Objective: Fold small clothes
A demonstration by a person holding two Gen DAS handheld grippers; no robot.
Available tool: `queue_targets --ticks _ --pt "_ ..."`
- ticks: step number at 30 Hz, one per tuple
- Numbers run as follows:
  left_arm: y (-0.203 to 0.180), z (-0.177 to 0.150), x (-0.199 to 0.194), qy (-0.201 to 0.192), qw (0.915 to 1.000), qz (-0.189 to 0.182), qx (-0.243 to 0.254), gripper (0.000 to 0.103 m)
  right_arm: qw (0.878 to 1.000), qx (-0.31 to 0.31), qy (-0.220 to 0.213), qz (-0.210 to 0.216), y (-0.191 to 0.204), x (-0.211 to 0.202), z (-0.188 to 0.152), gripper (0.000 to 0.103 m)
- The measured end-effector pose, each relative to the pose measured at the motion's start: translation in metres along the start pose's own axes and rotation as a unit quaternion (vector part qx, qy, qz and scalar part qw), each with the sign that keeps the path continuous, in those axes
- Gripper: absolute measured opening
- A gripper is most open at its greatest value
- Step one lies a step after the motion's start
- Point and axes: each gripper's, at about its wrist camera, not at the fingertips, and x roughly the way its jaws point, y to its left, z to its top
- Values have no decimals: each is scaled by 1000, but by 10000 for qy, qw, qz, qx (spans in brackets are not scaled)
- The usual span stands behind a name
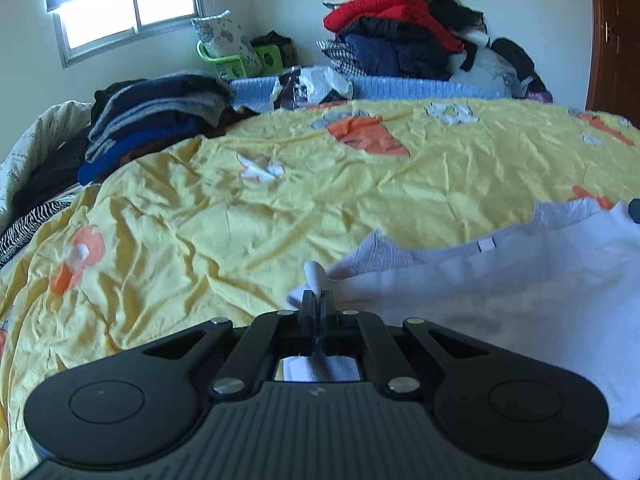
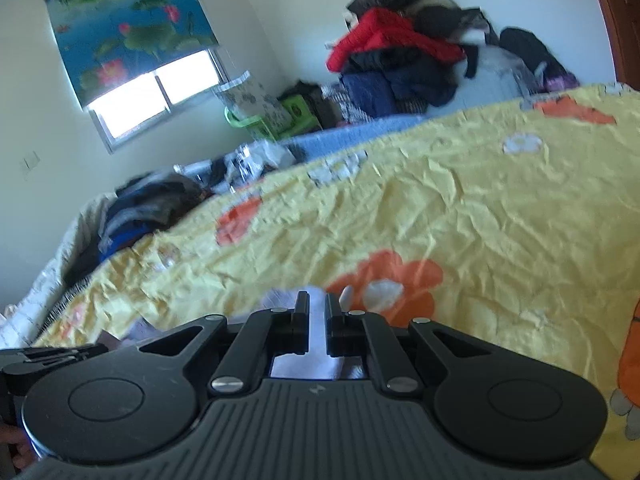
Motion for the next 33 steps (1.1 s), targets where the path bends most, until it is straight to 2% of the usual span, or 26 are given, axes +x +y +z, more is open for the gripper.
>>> queue_targets --ticks 2,3,4,6,7,9,10,11,13,16,18,20,23,24,26,28,30,32,33 --pt "2 -1 -2 -58 10000 31 -13 4 9999 -124 27 40 6 -4 -2 19" --pt "4 0 -2 -40 10000 67 -41 5 9994 -295 71 190 13 -7 -3 26" --pt "6 1 -2 -7 9999 116 -100 7 9979 -495 183 369 19 -8 -3 38" --pt "11 4 -2 45 9993 255 -274 10 9901 -1054 624 680 39 -2 -7 52" --pt "13 5 -2 62 9988 330 -359 15 9842 -1348 900 718 50 6 -11 51" --pt "14 6 -7 45 9982 427 -413 29 9747 -1793 1243 490 65 25 -19 51" --pt "11 5 -10 9 9984 473 -318 45 9715 -1958 1292 332 69 33 -21 51" --pt "6 5 -13 -15 9982 574 -164 66 9693 -2093 1282 164 70 43 -22 51" --pt "-8 2 -23 -167 9962 818 250 79 9725 -1991 1209 -7 65 55 -16 50" --pt "-29 -4 -41 -419 9906 1008 823 80 9832 -1593 881 -114 62 45 -2 54" --pt "-37 -8 -53 -457 9919 838 843 81 9835 -1660 721 4 66 24 -4 56" --pt "-41 -14 -63 -416 9950 561 708 81 9795 -1848 752 291 71 5 -12 59" --pt "-53 -26 -65 -268 9972 231 659 81 9608 -2489 1075 576 85 -12 -36 61" --pt "-58 -31 -61 -207 9968 232 739 81 9532 -2728 1185 534 89 -13 -43 63" --pt "-67 -38 -51 -56 9945 477 929 81 9399 -3198 1191 107 92 -6 -57 69" --pt "-67 -44 -55 -63 9946 592 855 81 9455 -3080 1028 -262 87 -9 -55 68" --pt "-61 -46 -68 -214 9968 415 653 81 9517 -2959 687 -437 89 -30 -51 69" --pt "-60 -48 -74 -244 9977 360 525 81 9510 -3047 490 -198 92 -50 -58 68" --pt "-62 -49 -75 -253 9977 353 514 81 9470 -3163 561 8 94 -57 -64 68"
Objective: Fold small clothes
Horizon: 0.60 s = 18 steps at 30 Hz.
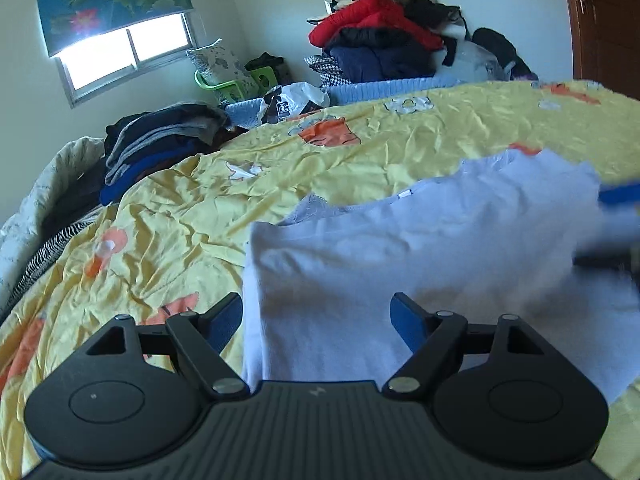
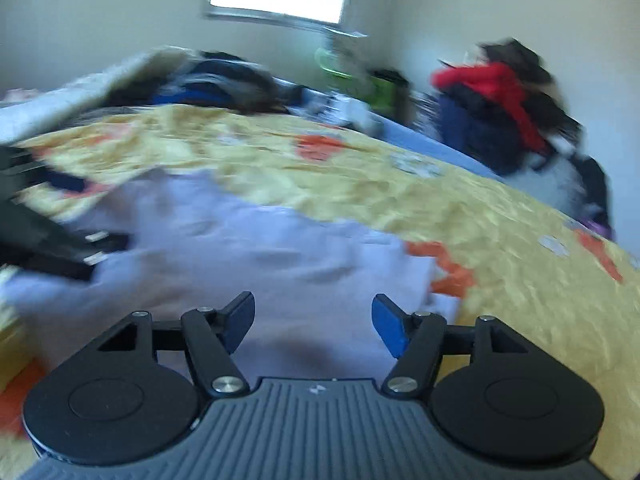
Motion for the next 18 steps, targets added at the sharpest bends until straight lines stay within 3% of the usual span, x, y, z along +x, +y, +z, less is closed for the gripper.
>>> queue_targets --ticks 2,4,7,11,15,18 --pt "-6 -3 6 108 9999 23 85 81 9992 -284 247 138 8 4 -10 69" --pt "-11 -7 10 207 9997 77 69 81 9982 -333 489 -31 8 16 -20 70" --pt "-13 -10 6 175 9997 140 -11 81 9988 302 385 65 -4 9 -16 68" --pt "-11 -11 6 209 9995 141 -167 83 9996 256 137 -35 5 -8 -12 70" --pt "-10 -12 4 241 9990 129 -352 83 9983 283 507 -35 2 8 -26 72" --pt "-11 -15 2 242 9987 150 -433 84 9982 434 407 17 2 5 -34 74"
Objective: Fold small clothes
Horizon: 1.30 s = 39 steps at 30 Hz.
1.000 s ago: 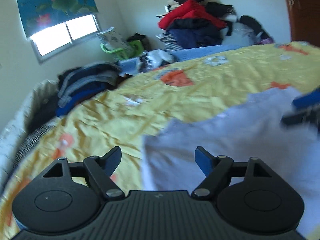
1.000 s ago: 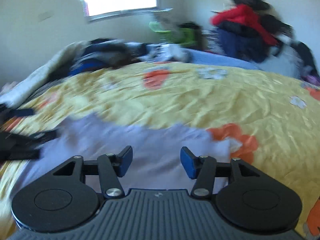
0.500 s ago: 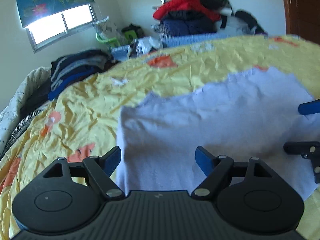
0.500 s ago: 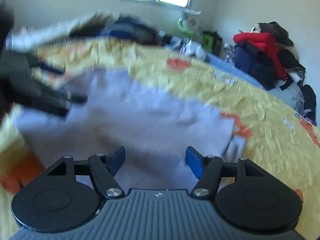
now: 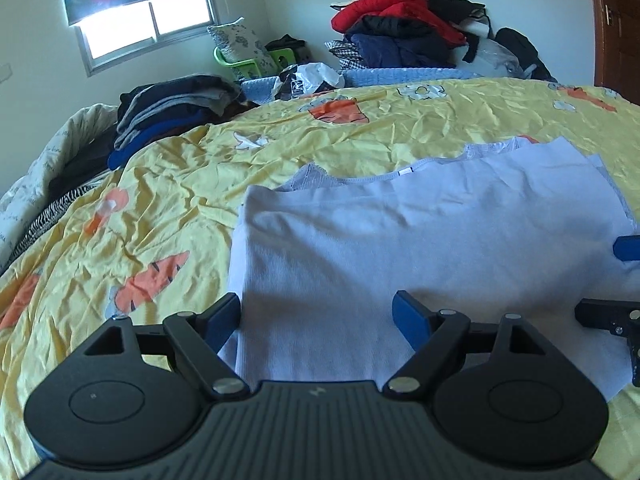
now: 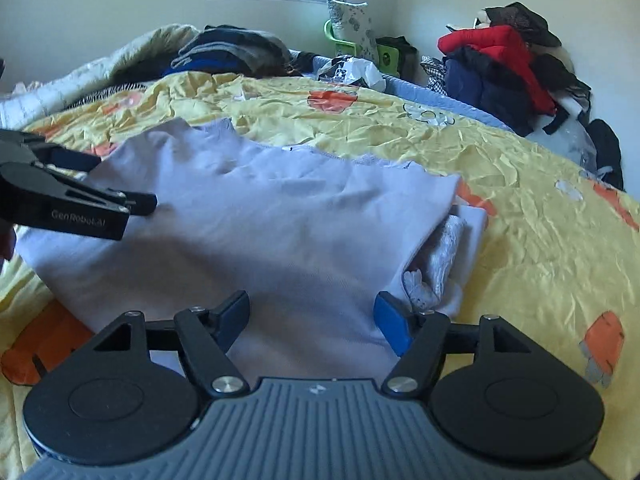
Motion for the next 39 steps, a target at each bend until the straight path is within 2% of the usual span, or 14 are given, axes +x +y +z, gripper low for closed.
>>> queue_targets --ticks 4,10,16,21,24,28,32,35,39 --pt "-1 -4 0 -5 9999 30 -98 84 10000 2 -89 -30 5 3 -4 80" --pt "-2 -7 1 -32 9999 44 -119 87 9997 23 -223 -11 5 3 -9 83" --pt "-3 -16 1 -215 9994 124 -233 90 9996 74 -258 101 5 4 -10 90" --pt "-5 -17 0 -290 9992 185 -205 91 9995 58 -291 92 7 2 -11 90" --pt "-5 -18 0 -318 9991 213 -202 91 9984 93 -564 50 9 -7 -12 86" --pt "-10 -19 -2 -370 9987 329 -105 91 9957 203 -891 122 9 -13 5 88" --pt "-11 -20 -2 -383 9987 340 -84 92 9977 350 -443 -371 -3 14 17 85" --pt "-9 -20 -2 -370 9988 289 -141 92 9960 737 -459 -203 -18 23 12 85" --pt "-8 -20 -2 -365 9988 276 -177 92 9964 666 -442 -267 -15 25 12 89"
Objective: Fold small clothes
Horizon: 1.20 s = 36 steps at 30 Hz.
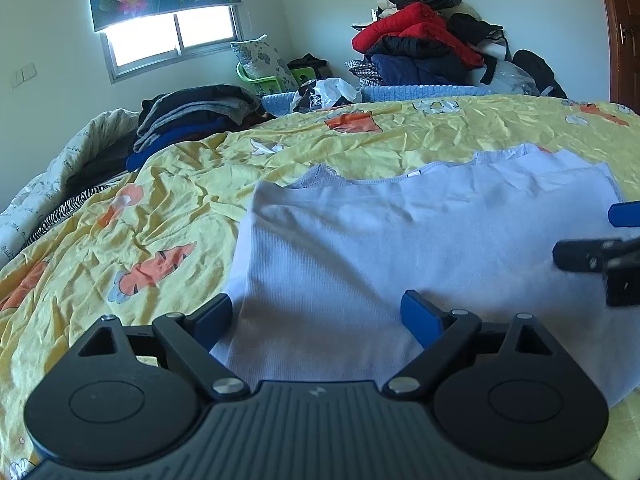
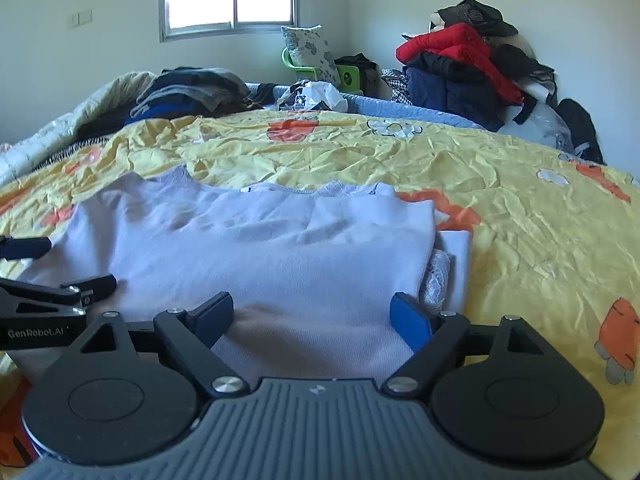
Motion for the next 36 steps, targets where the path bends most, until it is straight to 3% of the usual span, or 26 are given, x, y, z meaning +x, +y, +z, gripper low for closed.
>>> queue_targets --ticks 5,10,36 --pt "1 0 0 4 10000 20 -17 94 9997 -231 56 34 11 4 -5 99" --pt "5 0 2 80 9999 61 -122 102 9997 -247 48 37 11 3 -4 100" --pt "6 -1 3 92 9998 26 -196 102 9995 -305 46 5 14 3 -5 101"
